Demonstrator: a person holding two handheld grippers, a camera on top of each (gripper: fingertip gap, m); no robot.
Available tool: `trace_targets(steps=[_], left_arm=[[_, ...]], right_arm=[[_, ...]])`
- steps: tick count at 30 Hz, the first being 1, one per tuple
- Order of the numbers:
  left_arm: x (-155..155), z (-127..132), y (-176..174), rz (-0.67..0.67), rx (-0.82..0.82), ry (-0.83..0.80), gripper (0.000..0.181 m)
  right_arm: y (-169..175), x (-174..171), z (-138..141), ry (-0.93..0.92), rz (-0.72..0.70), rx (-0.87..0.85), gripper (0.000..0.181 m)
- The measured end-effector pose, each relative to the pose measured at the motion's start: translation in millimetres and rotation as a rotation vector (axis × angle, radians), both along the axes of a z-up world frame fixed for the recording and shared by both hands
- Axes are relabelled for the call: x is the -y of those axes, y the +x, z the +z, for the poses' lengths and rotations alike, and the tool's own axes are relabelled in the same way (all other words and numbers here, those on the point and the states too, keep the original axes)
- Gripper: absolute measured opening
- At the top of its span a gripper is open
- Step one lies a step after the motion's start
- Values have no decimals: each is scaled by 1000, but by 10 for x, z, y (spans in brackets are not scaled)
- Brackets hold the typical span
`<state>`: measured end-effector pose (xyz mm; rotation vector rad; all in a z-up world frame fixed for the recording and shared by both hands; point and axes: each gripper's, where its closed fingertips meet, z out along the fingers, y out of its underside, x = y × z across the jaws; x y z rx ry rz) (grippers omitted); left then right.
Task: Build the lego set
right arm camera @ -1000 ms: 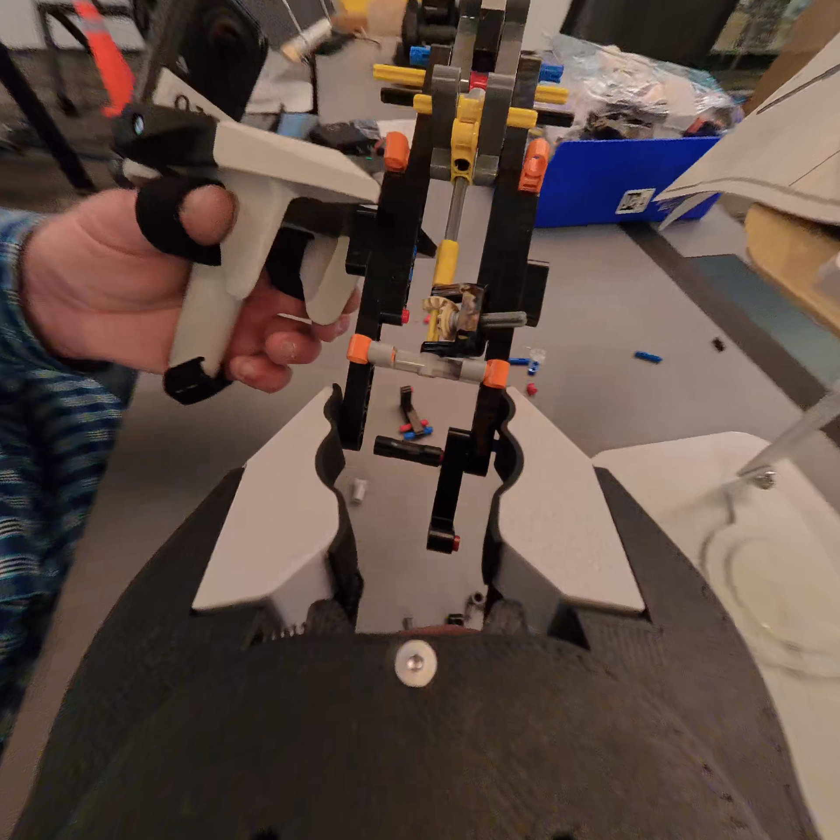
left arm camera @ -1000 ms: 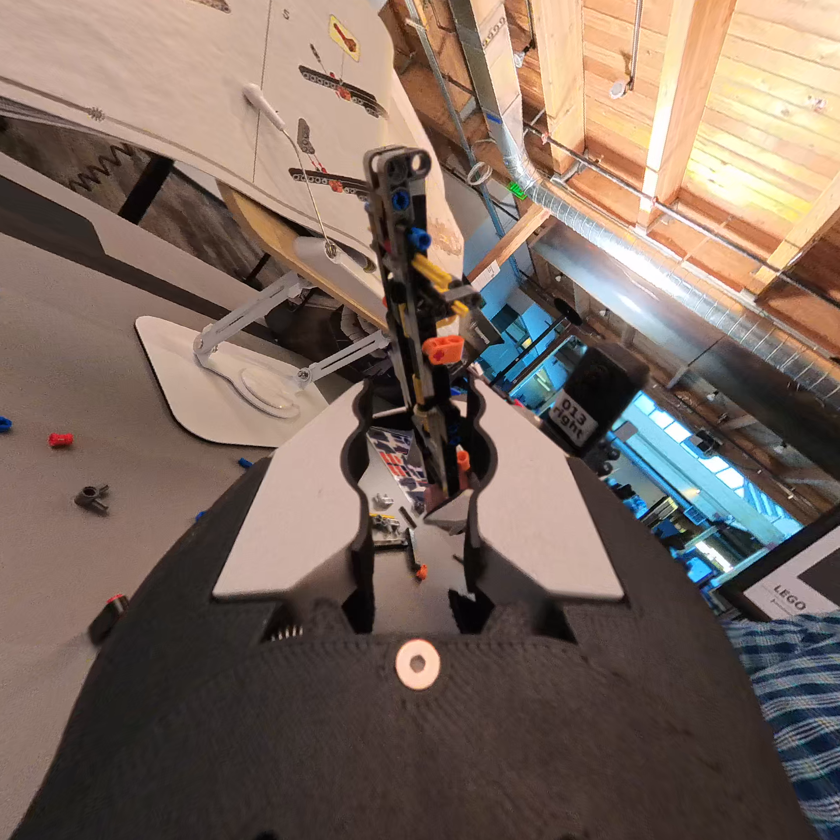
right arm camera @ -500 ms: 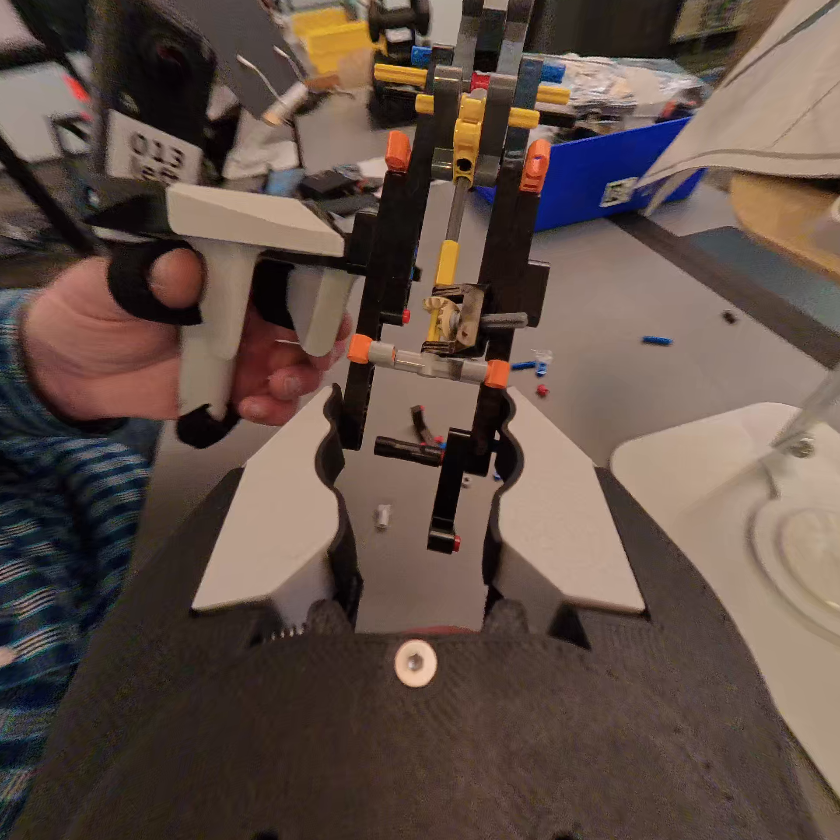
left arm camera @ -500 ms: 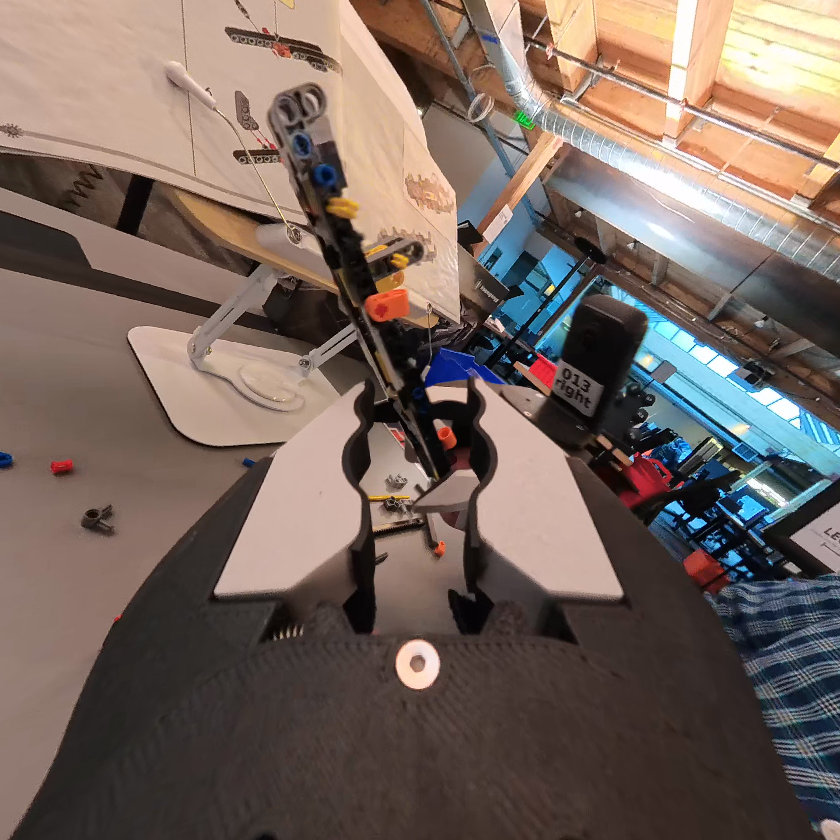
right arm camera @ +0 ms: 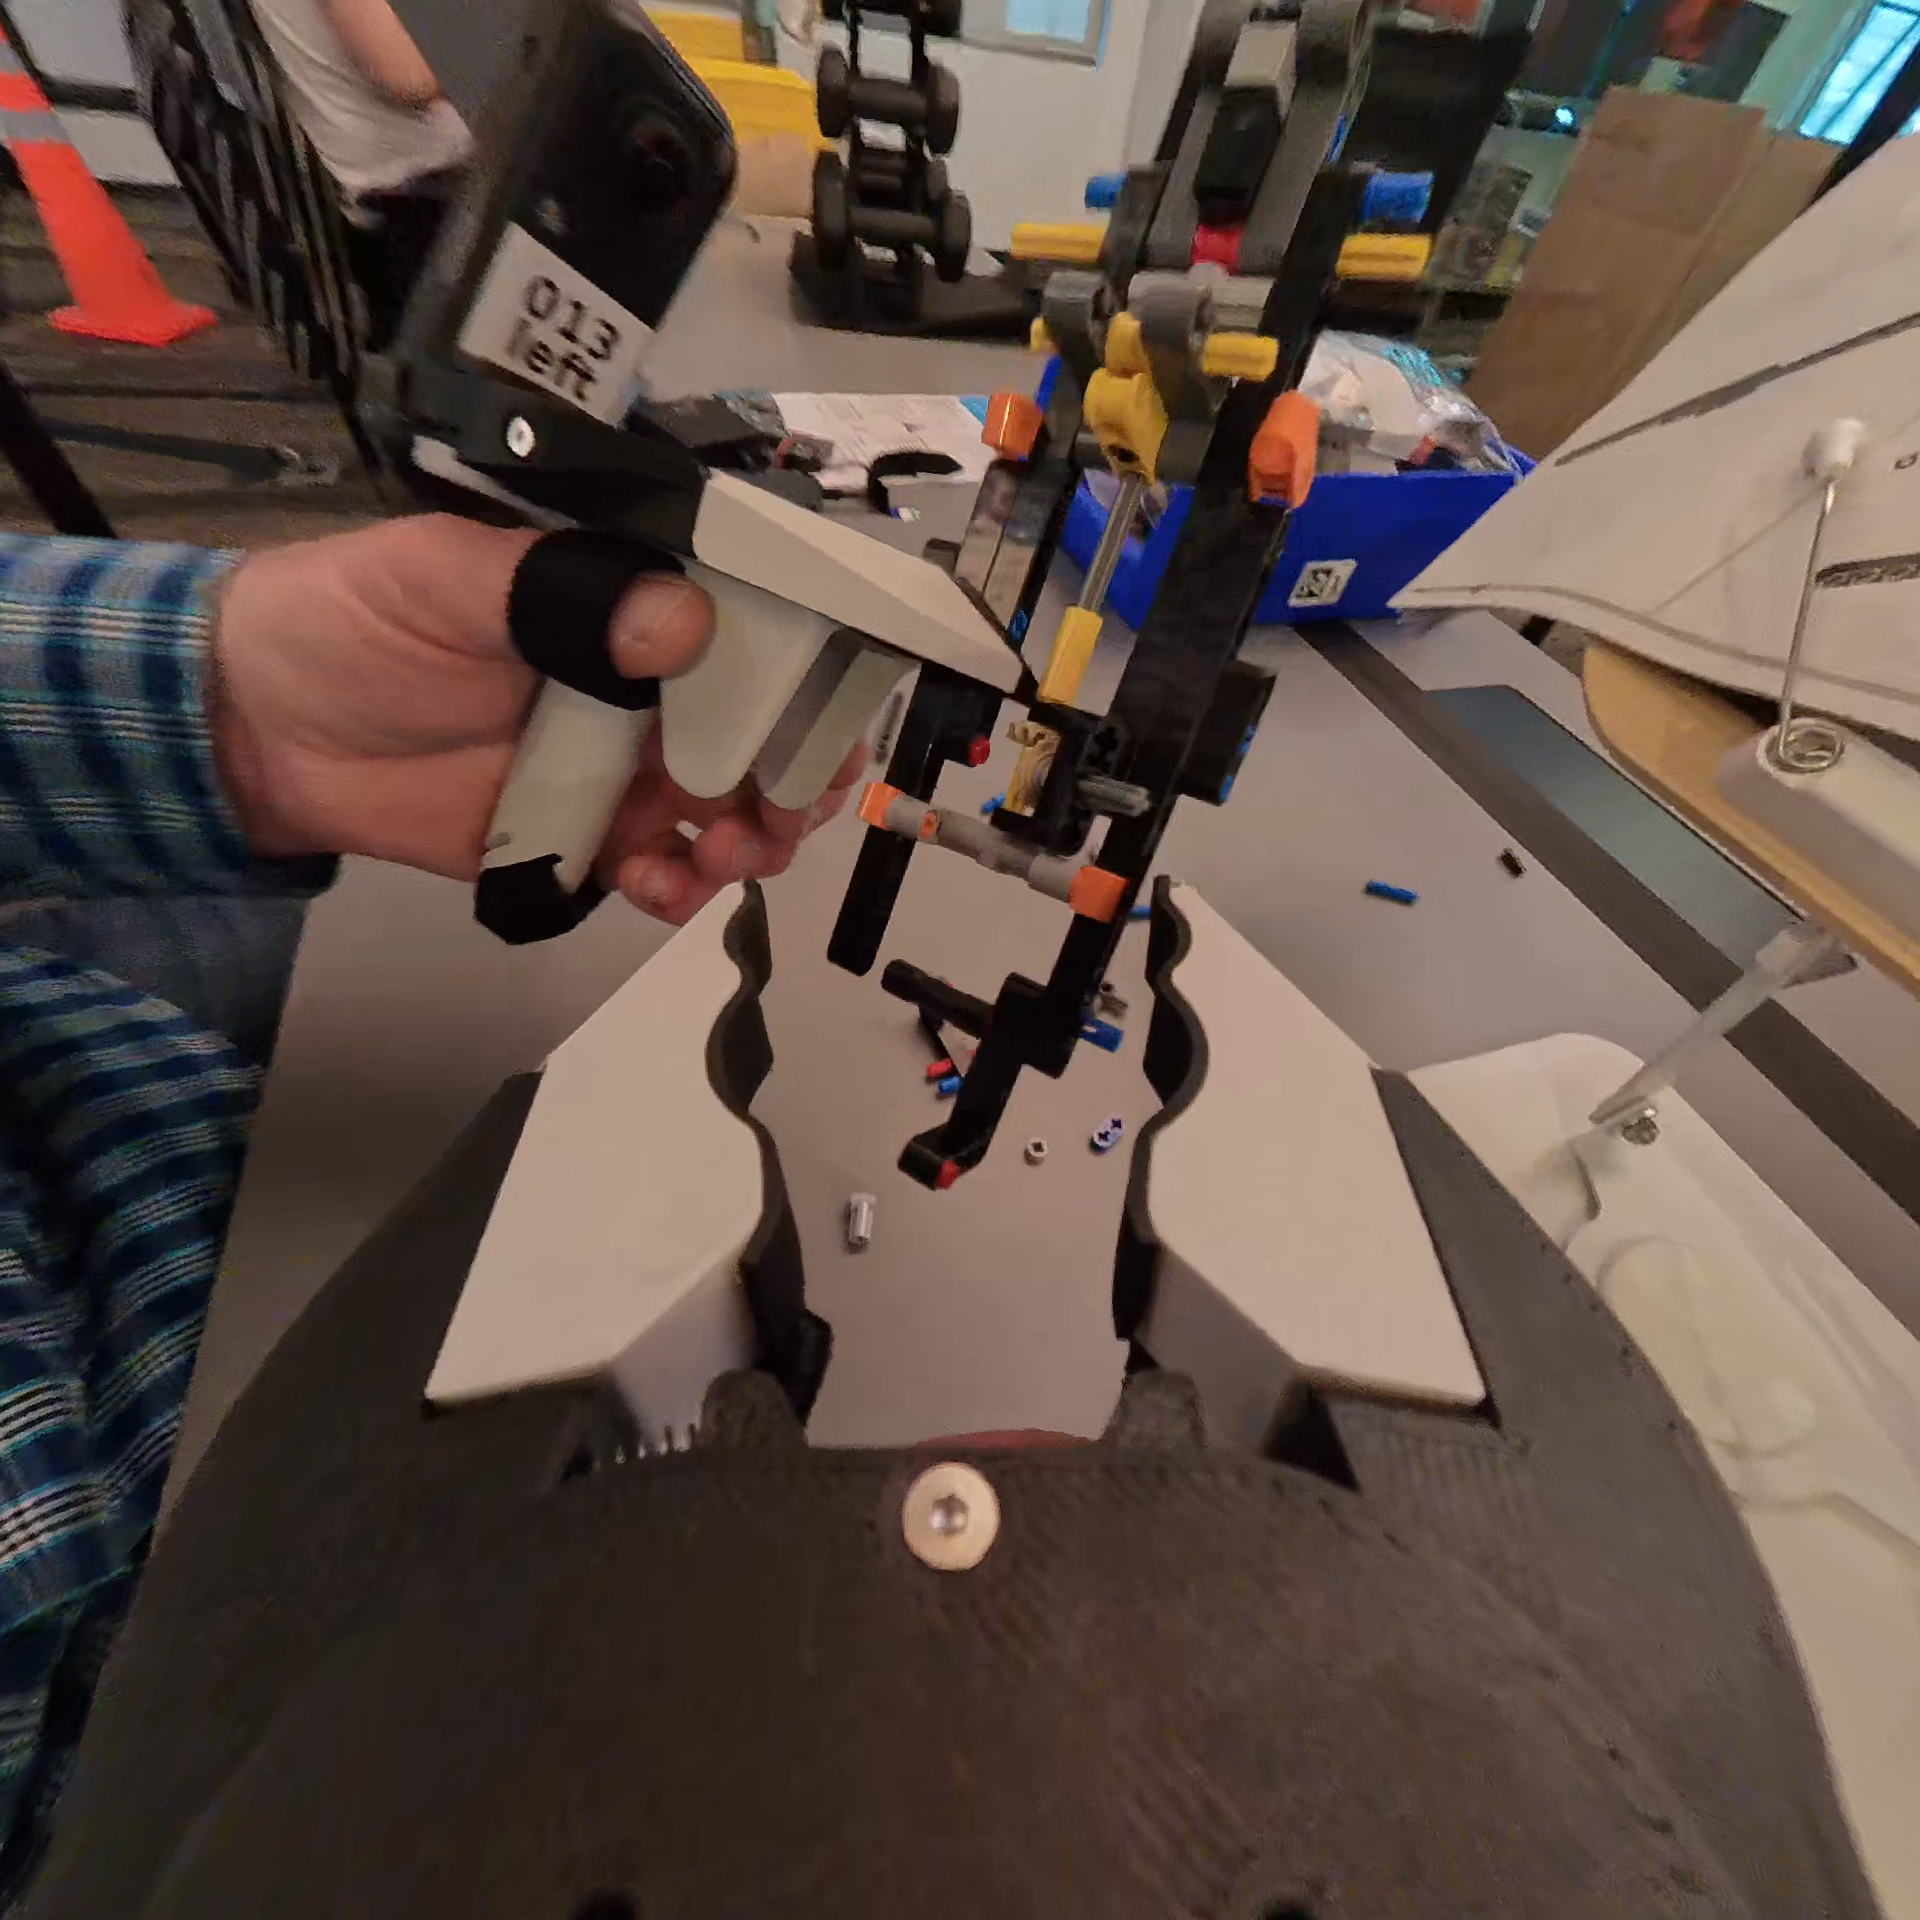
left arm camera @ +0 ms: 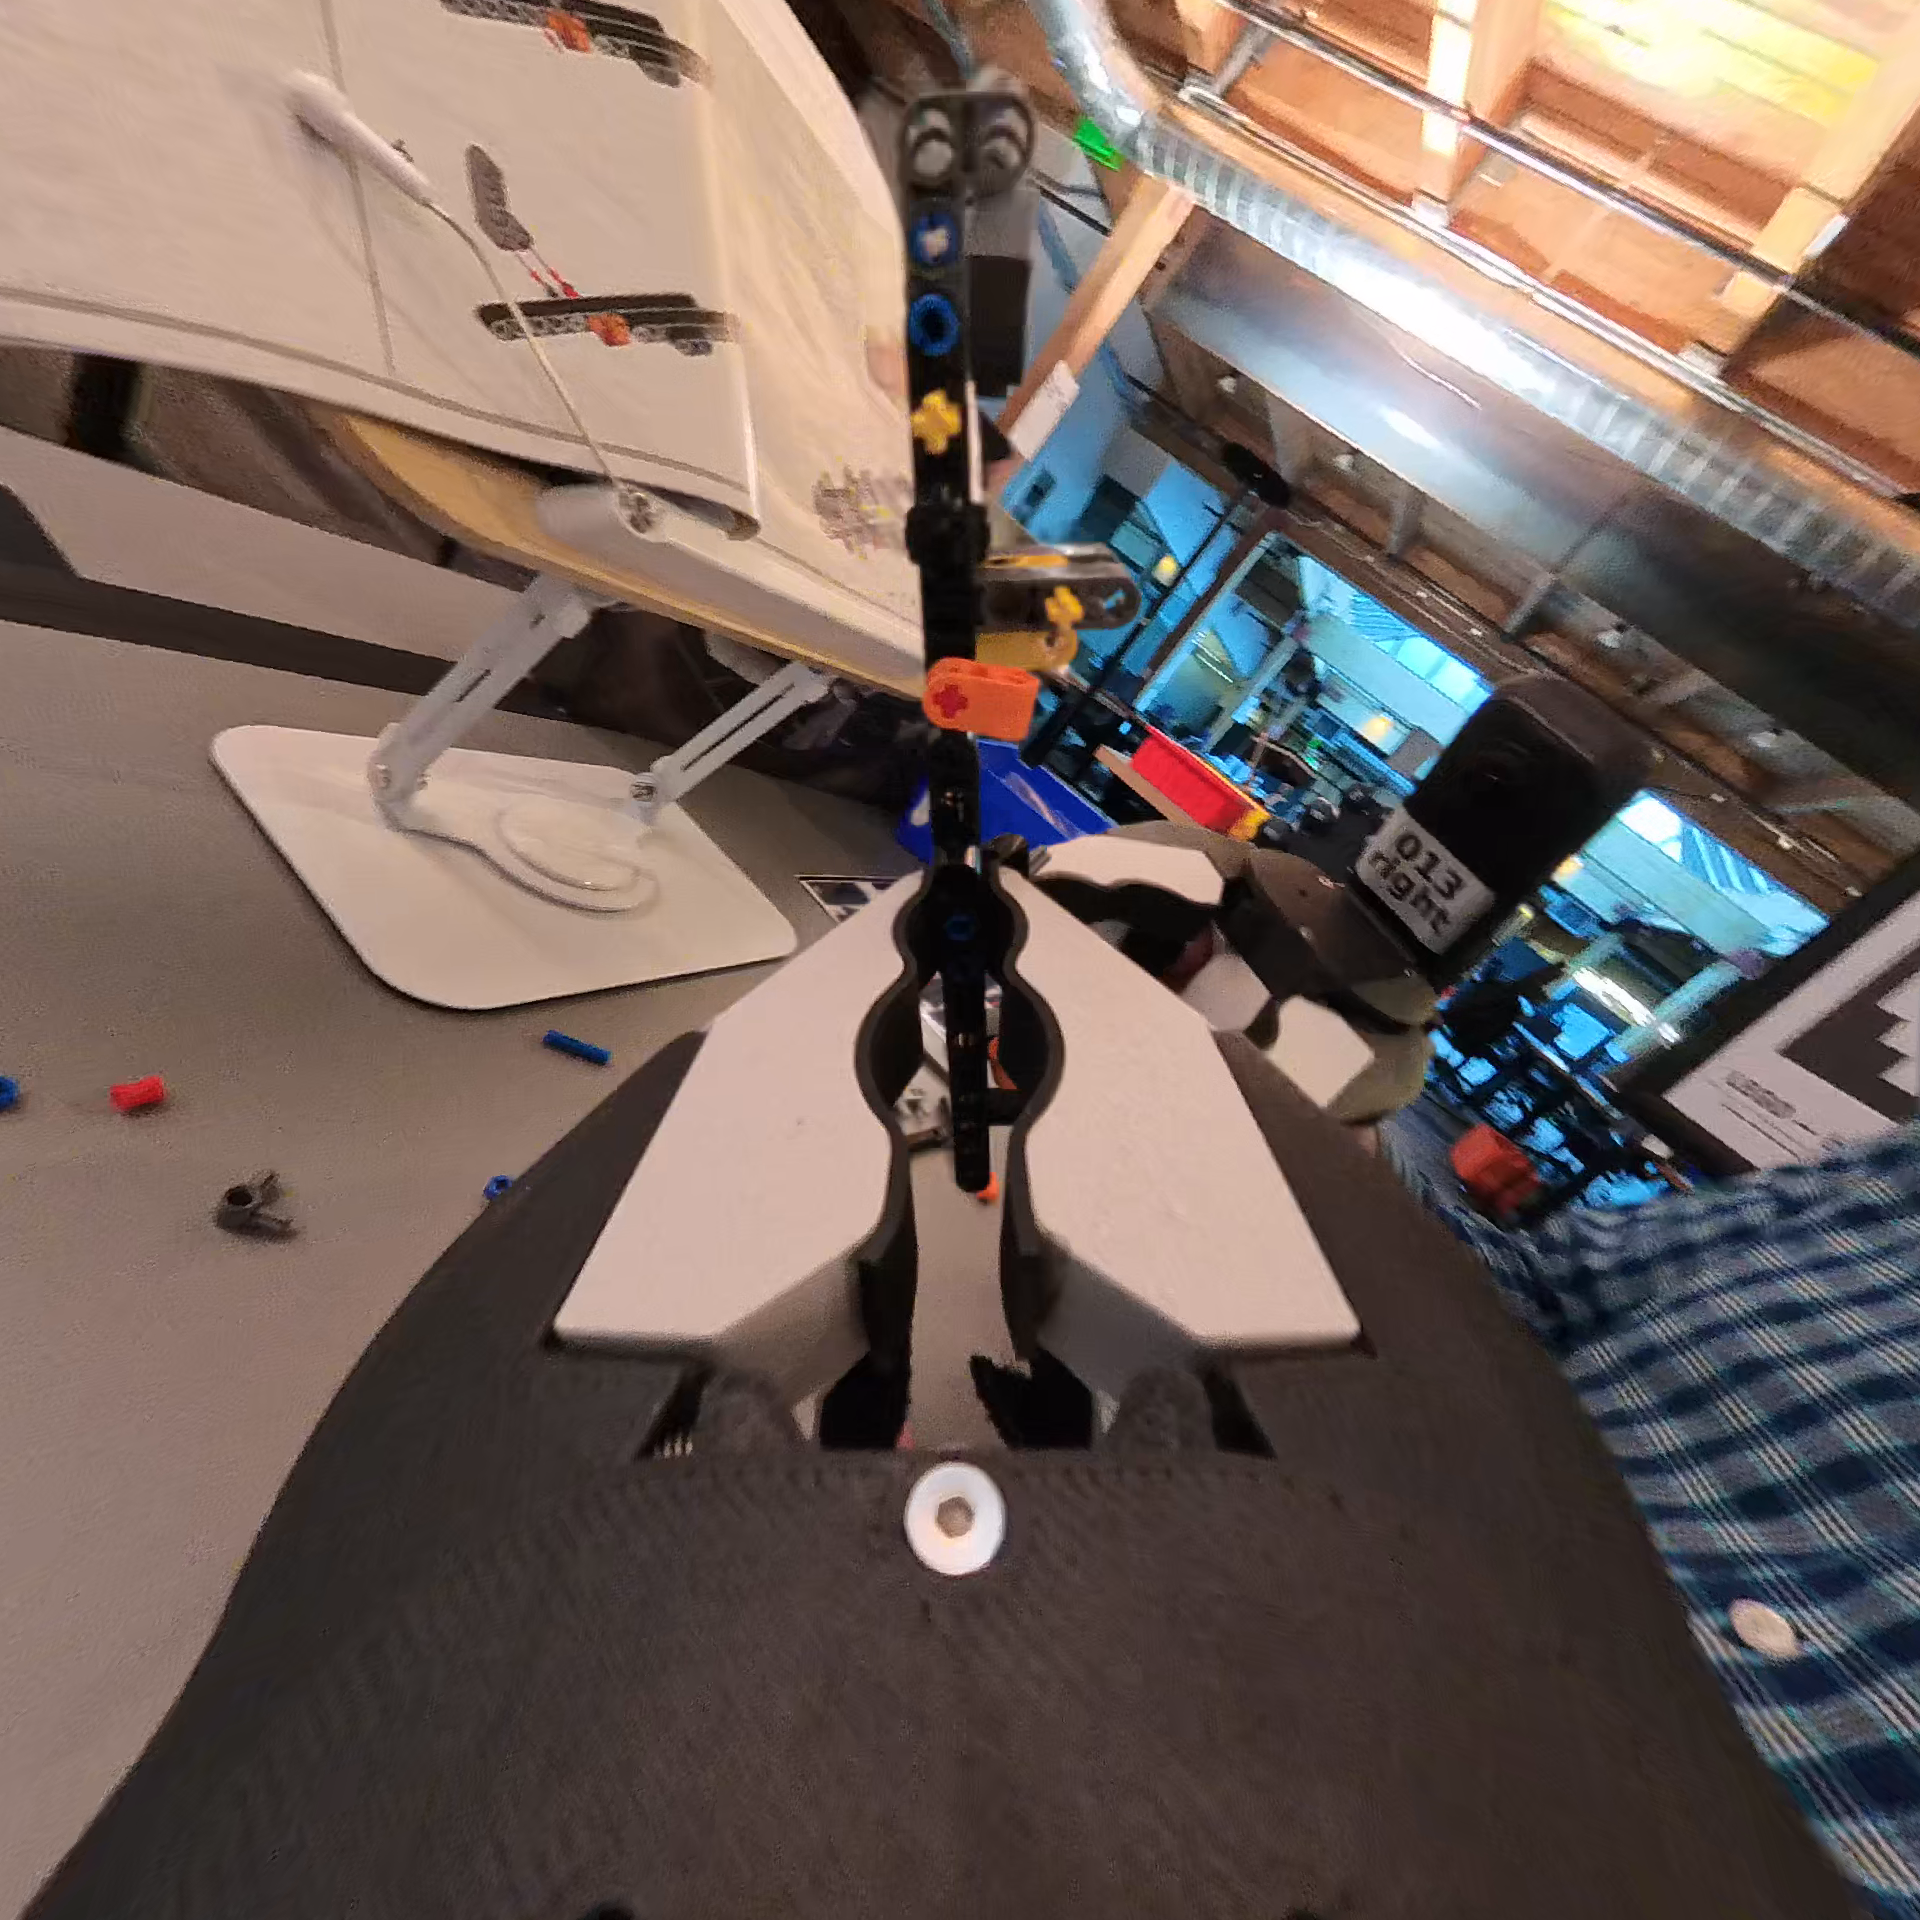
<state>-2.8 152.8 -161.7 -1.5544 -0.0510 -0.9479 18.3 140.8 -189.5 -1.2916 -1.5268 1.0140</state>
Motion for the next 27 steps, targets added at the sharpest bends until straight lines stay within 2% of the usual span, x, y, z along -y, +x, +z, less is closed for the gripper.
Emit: trace_targets(steps=[5, 8, 17, 21, 23, 27], left_arm=[[69, 26, 127, -175, -56, -14, 5], [72, 78, 151, -225, -52, -9, 5], [38, 42, 196, -258, -42, -31, 5], [-31, 93, 135, -177, 6, -7, 5], [-82, 130, 94, -132, 54, 7, 5], [-182, 162, 27, -37, 157, 19, 5]], right_arm=[[127, -140, 284, -217, 96, -107, 48], [147, -228, 302, -299, 144, -88, 39], [122, -216, 372, -524, 276, -129, 36], [156, -280, 318, -450, 200, -126, 58], [174, -296, 240, -331, 128, -95, 72], [271, -267, 222, -168, 40, -97, 76]])
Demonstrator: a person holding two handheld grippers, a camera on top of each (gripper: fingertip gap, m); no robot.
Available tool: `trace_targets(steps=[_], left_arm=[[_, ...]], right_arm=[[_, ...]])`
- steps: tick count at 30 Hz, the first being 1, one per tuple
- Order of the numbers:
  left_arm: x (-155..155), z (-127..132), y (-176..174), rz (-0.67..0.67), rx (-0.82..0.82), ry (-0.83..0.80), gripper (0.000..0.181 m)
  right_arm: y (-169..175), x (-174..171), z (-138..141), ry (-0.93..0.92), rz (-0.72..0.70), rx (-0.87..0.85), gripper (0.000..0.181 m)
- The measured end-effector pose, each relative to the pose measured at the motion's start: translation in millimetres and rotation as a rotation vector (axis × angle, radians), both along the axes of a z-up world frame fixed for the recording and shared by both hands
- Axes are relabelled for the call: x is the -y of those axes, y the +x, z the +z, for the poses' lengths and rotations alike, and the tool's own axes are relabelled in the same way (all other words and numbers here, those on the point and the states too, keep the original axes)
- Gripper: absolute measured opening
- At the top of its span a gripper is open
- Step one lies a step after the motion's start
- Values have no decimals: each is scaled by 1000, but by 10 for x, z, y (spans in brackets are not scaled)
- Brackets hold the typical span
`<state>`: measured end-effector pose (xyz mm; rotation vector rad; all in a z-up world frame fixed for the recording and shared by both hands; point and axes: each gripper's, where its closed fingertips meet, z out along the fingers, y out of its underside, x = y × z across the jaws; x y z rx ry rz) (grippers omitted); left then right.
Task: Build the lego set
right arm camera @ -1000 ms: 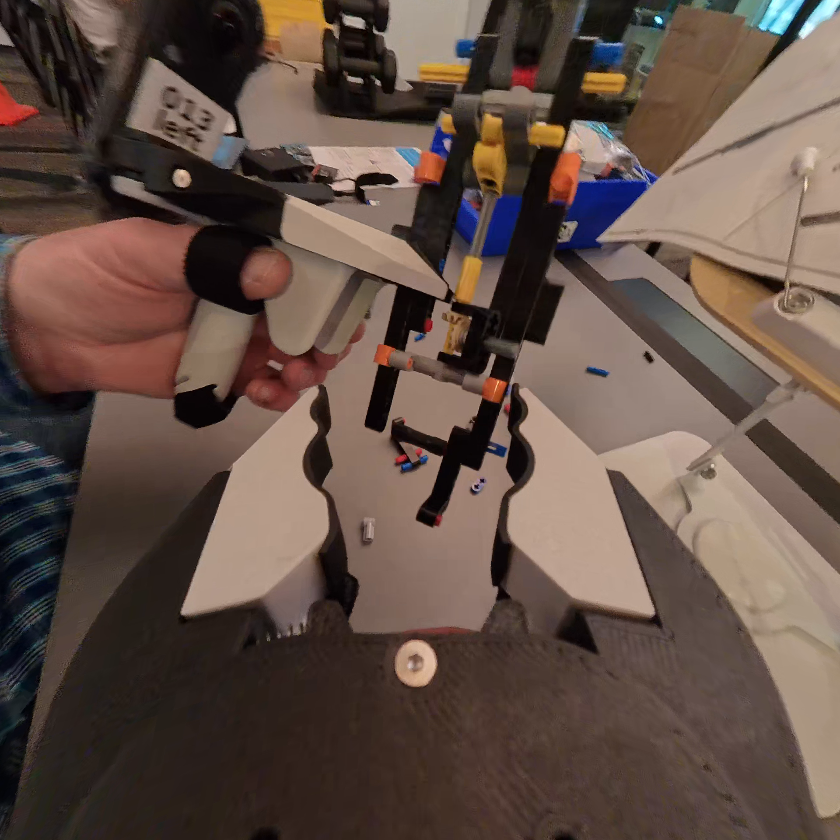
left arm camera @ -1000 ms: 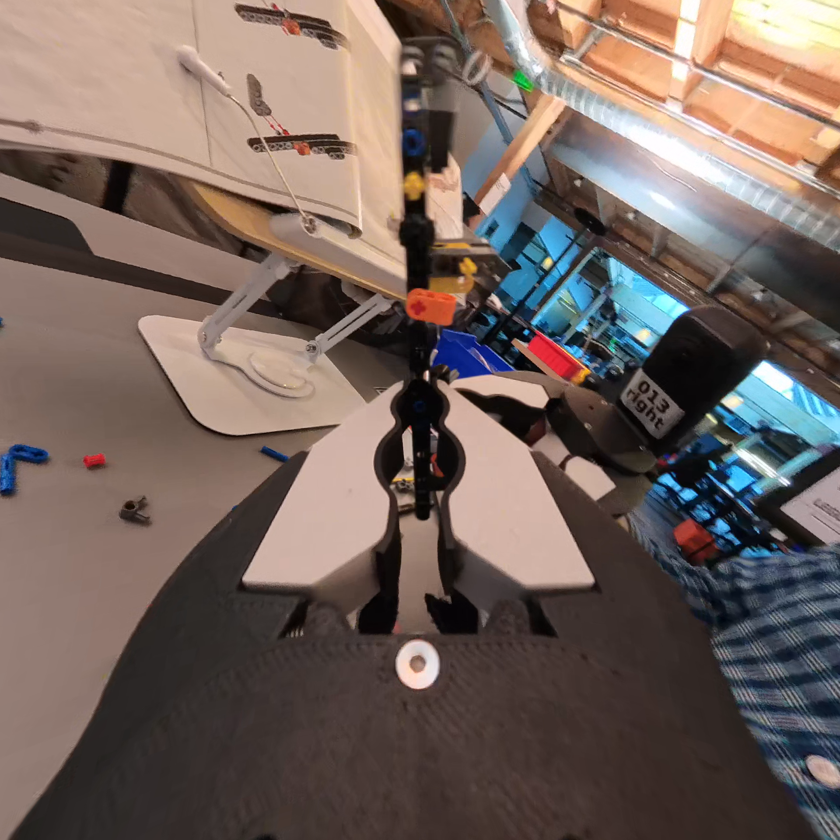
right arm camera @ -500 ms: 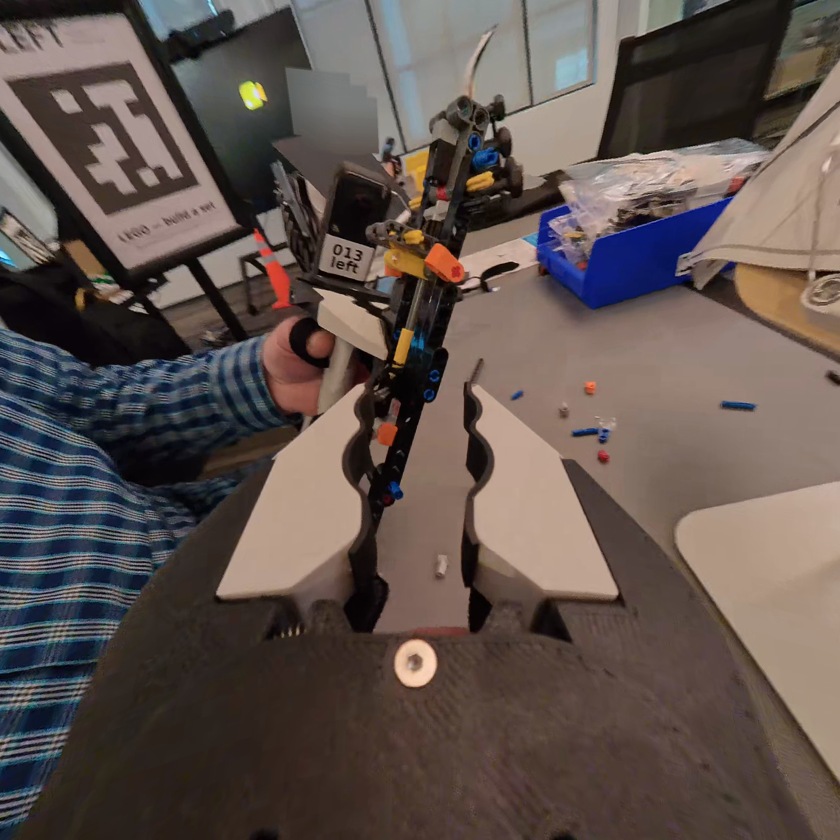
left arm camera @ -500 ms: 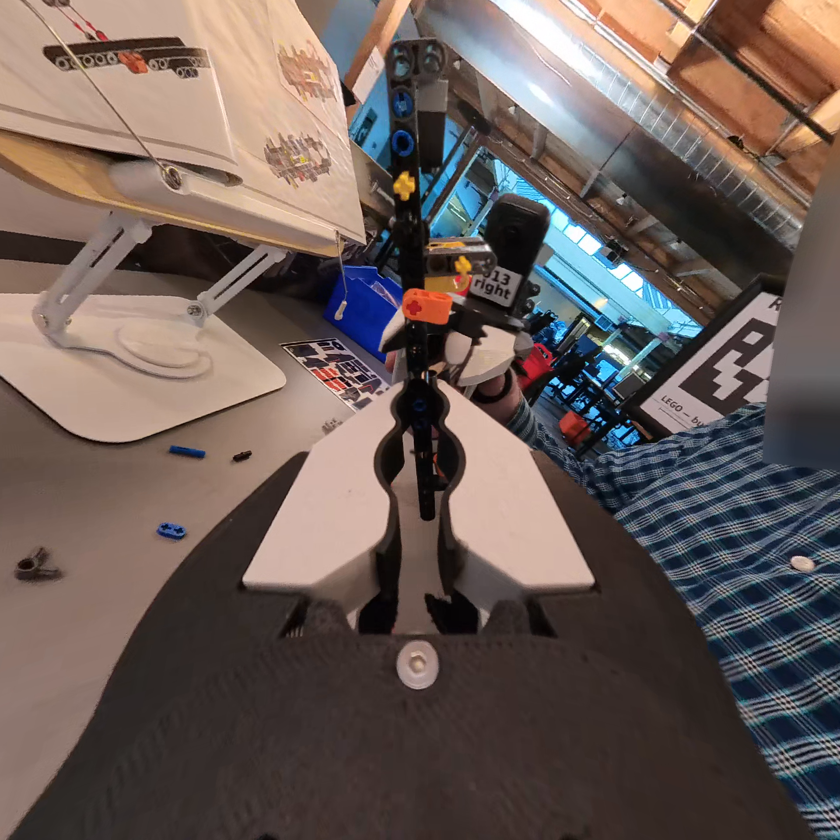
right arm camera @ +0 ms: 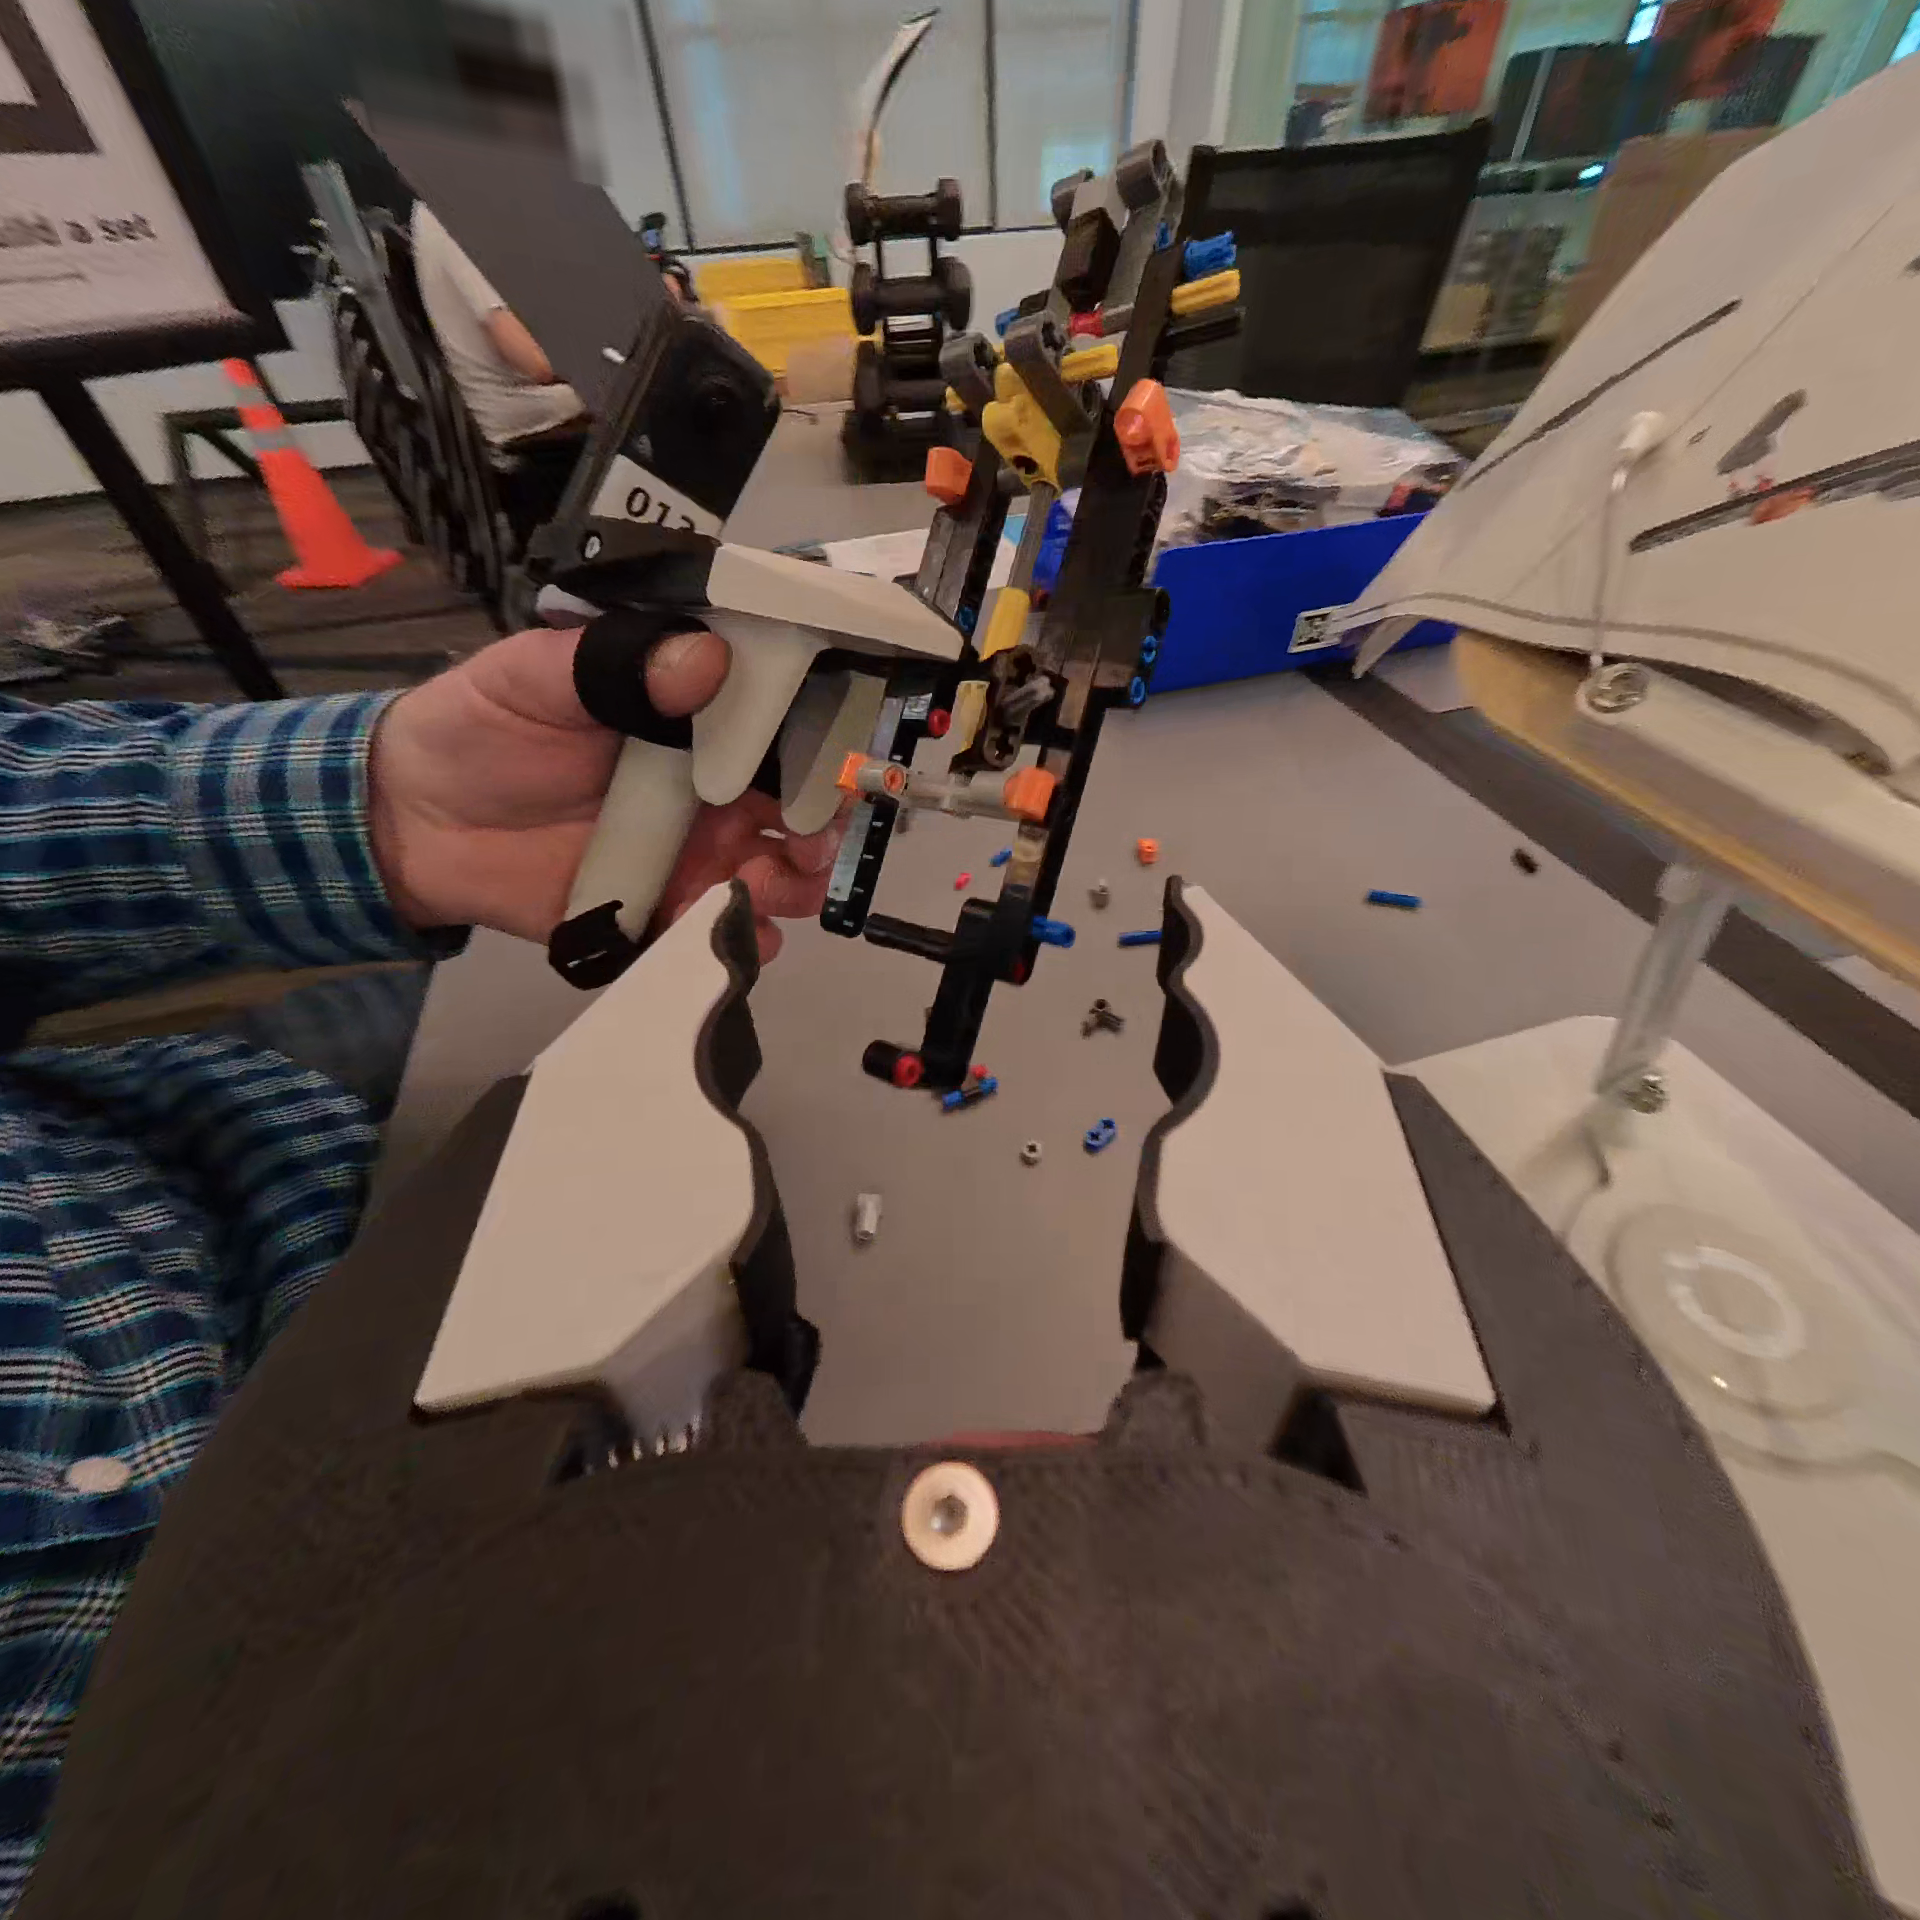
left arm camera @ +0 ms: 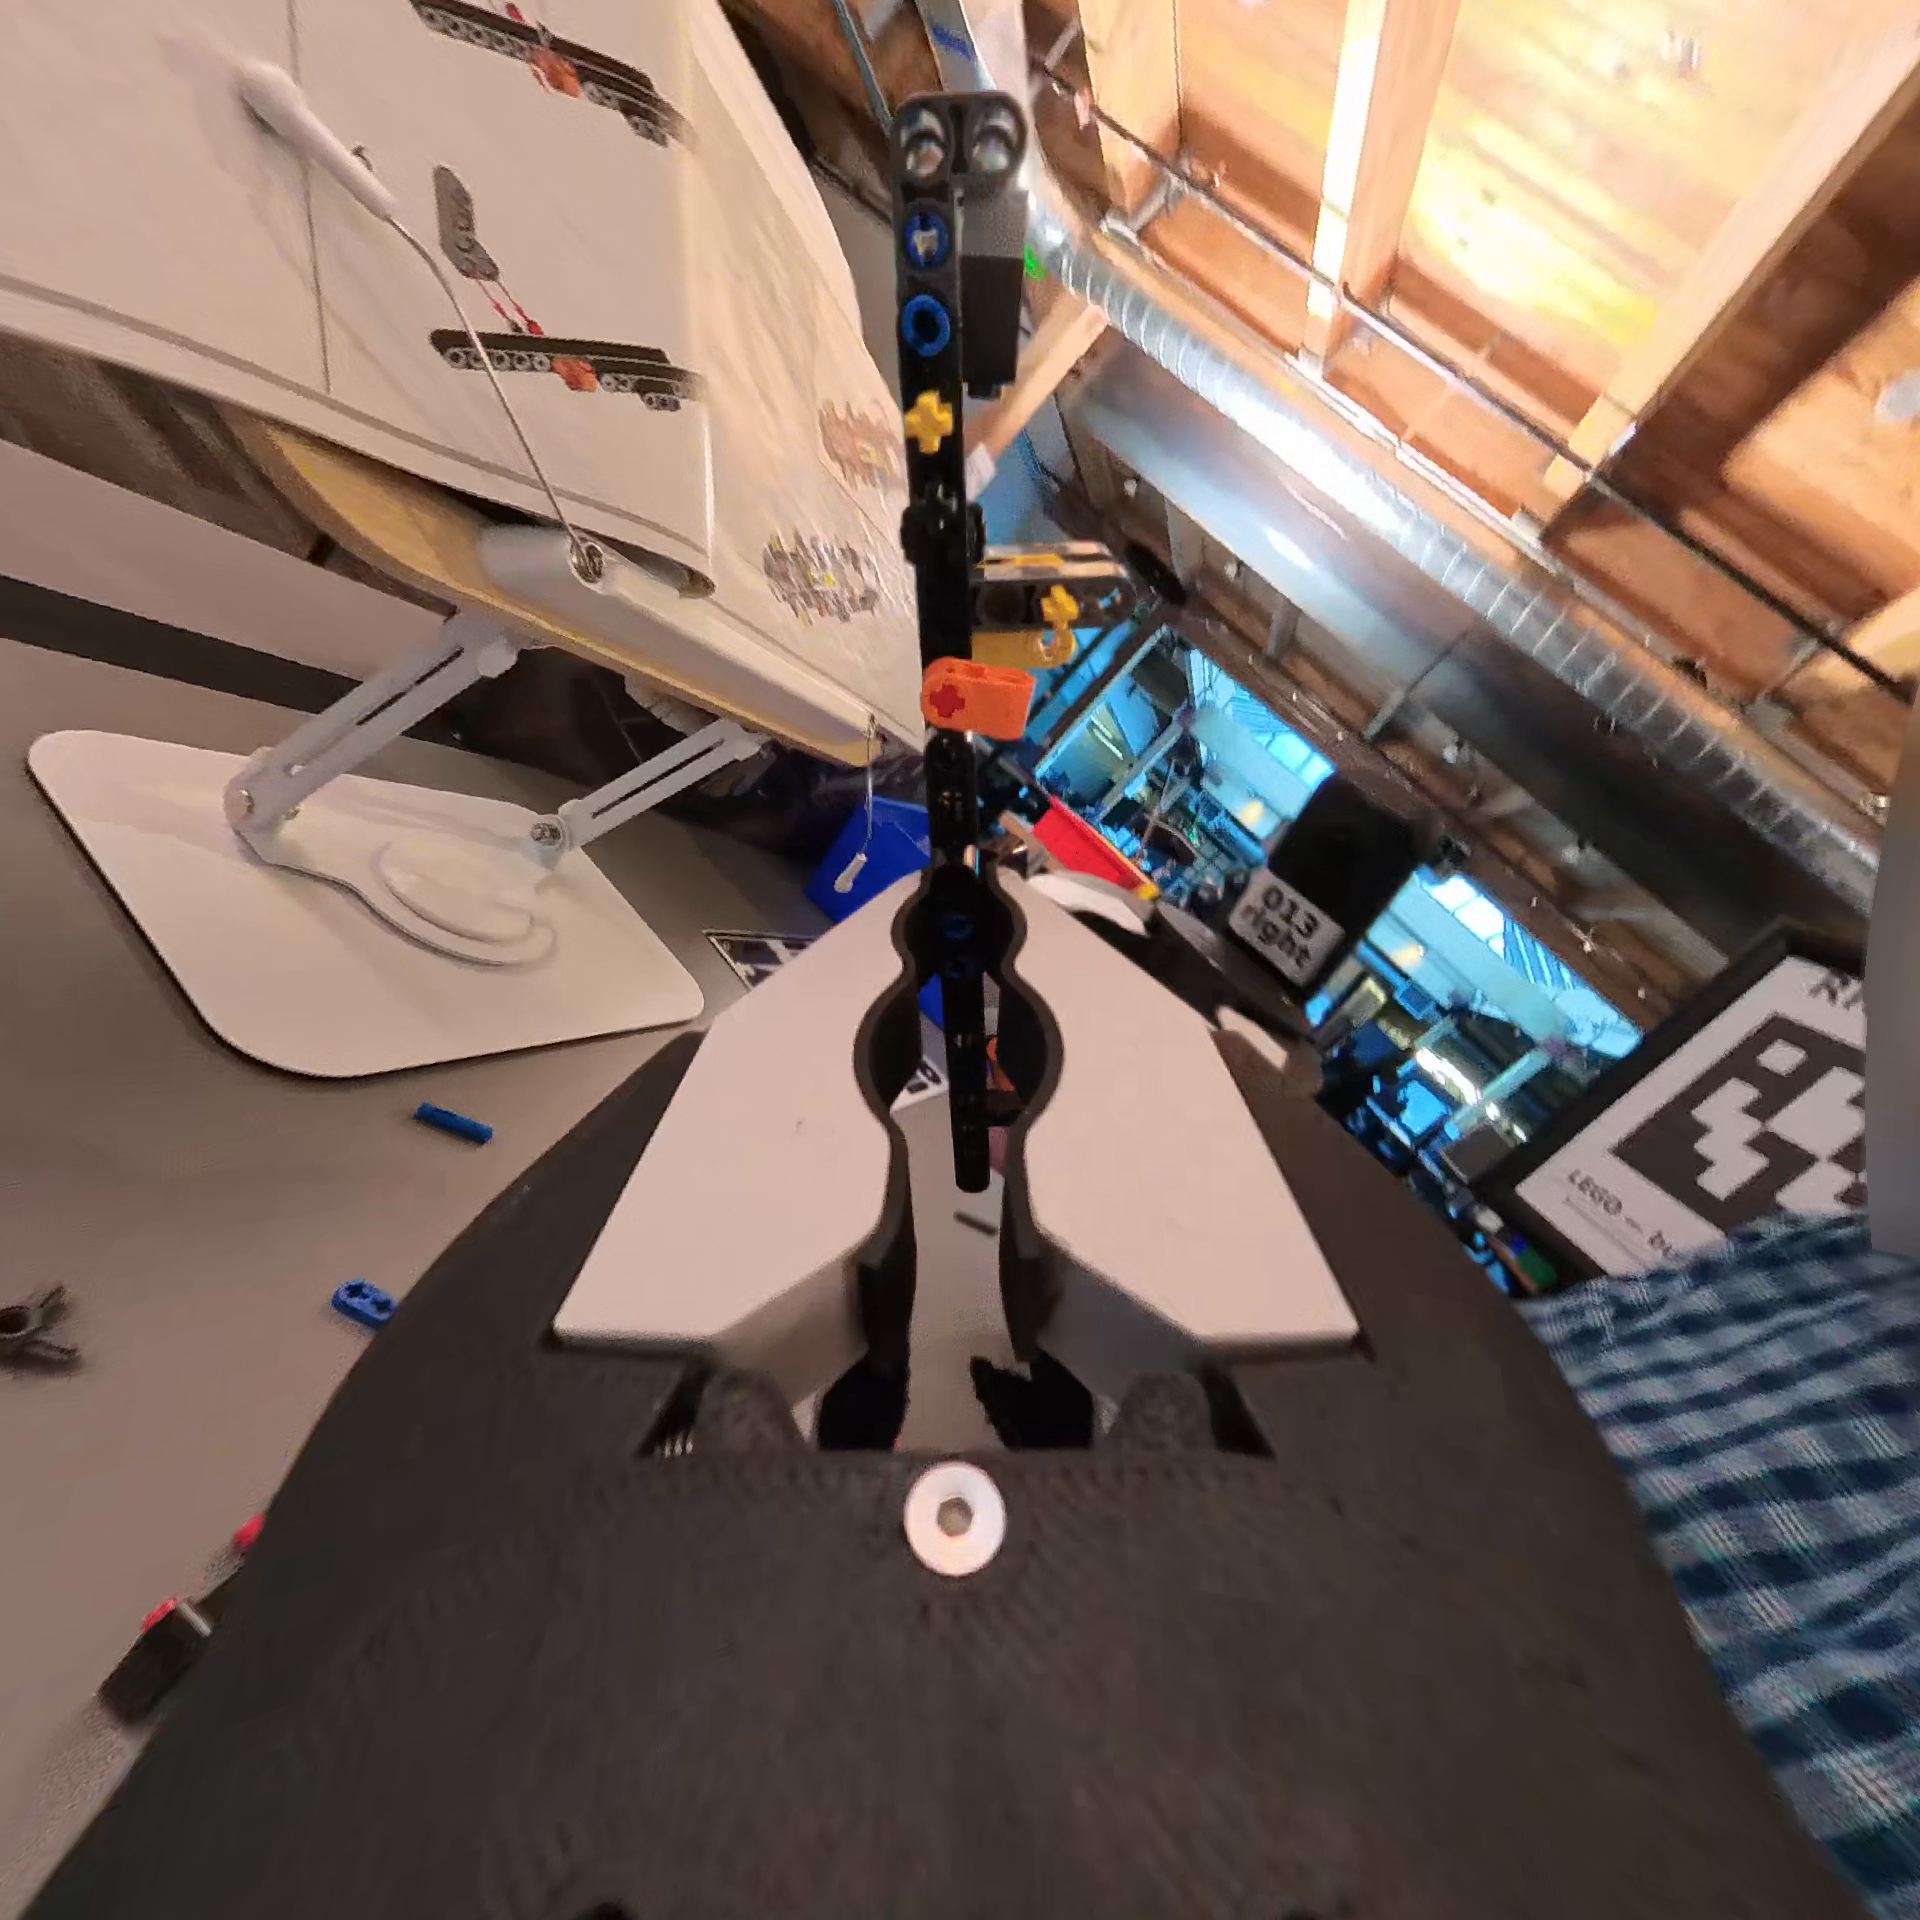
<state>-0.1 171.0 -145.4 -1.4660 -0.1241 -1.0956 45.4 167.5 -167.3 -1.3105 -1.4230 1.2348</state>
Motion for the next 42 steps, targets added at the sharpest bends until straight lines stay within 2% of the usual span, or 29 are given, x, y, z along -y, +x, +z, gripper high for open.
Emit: trace_targets(steps=[2, 9, 12, 18, 21, 23, 25, 36, 42], left_arm=[[-50, -14, -34, 58, 28, -12, 5], [-135, 23, -123, 173, 118, -23, 6], [-159, 25, -109, 198, 139, -27, 5], [-194, 25, 20, 195, 152, -37, 5], [-196, 13, 103, 188, 154, -42, 5], [-194, -7, 100, 205, 161, -47, 5], [-190, -30, 82, 213, 172, -53, 5], [-162, -24, 111, 212, 154, -35, 7], [-143, 84, 178, 200, 106, 0, 18]], right_arm=[[67, -59, -12, 22, -56, 0, 82], [250, -192, -180, 122, -176, 22, 83], [208, -142, -194, 191, -194, 21, 81], [12, -130, -152, 326, -270, 12, 91], [-72, -202, -167, 376, -311, 29, 88], [-90, -267, -174, 403, -335, 33, 77], [-93, -287, -171, 409, -334, 26, 71], [-53, -255, -124, 401, -284, -3, 69], [3, -234, -11, 238, -195, -54, 68]])
